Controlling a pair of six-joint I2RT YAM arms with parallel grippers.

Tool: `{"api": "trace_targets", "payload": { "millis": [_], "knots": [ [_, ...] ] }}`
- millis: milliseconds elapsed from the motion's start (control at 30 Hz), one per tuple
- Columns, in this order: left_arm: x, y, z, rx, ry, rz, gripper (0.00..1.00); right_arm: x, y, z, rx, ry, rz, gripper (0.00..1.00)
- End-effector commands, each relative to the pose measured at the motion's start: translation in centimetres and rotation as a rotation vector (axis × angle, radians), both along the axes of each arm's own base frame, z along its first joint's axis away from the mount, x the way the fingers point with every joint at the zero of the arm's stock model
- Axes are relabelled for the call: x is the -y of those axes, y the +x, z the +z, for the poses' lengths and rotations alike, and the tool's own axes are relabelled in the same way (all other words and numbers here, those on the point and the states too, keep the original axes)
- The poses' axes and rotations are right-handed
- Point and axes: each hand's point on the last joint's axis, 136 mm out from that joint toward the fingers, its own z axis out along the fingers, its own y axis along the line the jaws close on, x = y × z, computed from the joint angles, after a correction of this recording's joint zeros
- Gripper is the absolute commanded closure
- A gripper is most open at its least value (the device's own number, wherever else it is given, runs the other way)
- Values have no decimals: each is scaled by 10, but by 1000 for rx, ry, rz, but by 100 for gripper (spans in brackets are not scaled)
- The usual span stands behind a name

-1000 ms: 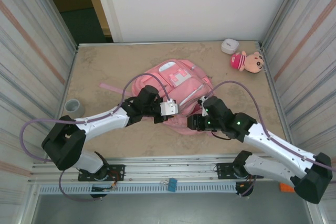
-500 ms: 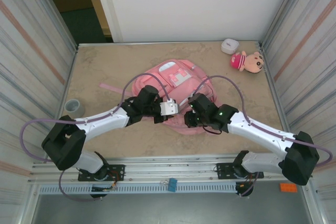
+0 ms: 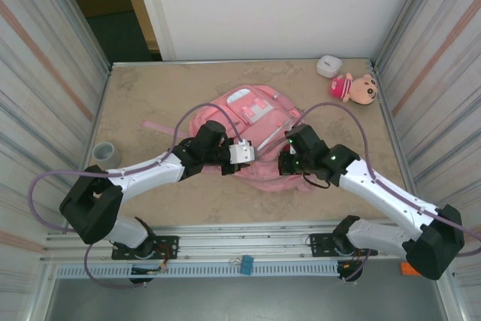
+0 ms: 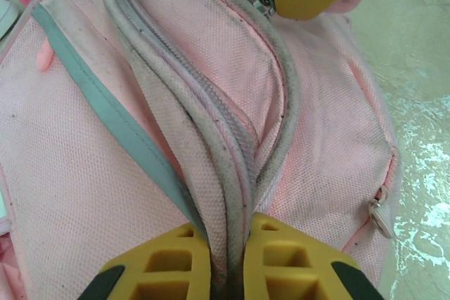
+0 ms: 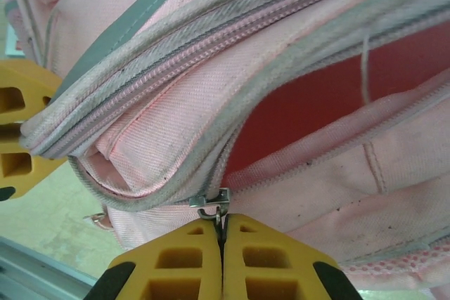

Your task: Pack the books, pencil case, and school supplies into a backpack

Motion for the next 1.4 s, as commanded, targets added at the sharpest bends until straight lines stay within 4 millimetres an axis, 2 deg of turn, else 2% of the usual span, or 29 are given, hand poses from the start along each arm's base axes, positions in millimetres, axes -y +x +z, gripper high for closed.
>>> {"api": "trace_targets", "payload": {
  "millis": [0,67,233,300,400,533,600,667,767,900,1067,1233,1367],
  "knots": [
    [-19,8,-2,-33,19,63,100,41,-6,-15,-31,-122,-72,100],
    [-18,8,0,-45,8,74,98,33,-7,-14,-31,-84,-41,100],
    [-17,8,24,-174,-110,187,58,9,-10,-11,-7,27,19,100],
    [-22,12,32,-238,-148,282,49,7,-11,-11,-2,24,26,100],
    [-40,26,39,-311,-199,486,42,1,-17,-13,-5,22,49,100],
    [-76,48,27,-503,-282,796,40,-12,-23,-15,-4,46,72,100],
    [-97,57,9,-599,-291,944,40,-17,-26,-16,-3,53,79,100],
    [-108,61,-8,-678,-298,1039,40,-21,-28,-17,0,51,80,100],
    [-108,66,-25,-755,-306,1069,39,-31,-29,-19,7,63,89,100],
    [-100,81,-36,-781,-337,1068,38,-49,-33,-21,19,70,115,100],
    [-93,116,-49,-831,-388,1083,38,-77,-34,-19,38,90,156,100],
    [-84,160,-45,-802,-429,1073,38,-107,-31,-18,46,125,192,100],
    [-75,189,-42,-806,-449,1048,38,-127,-19,-17,58,137,181,100]
  ]
}}
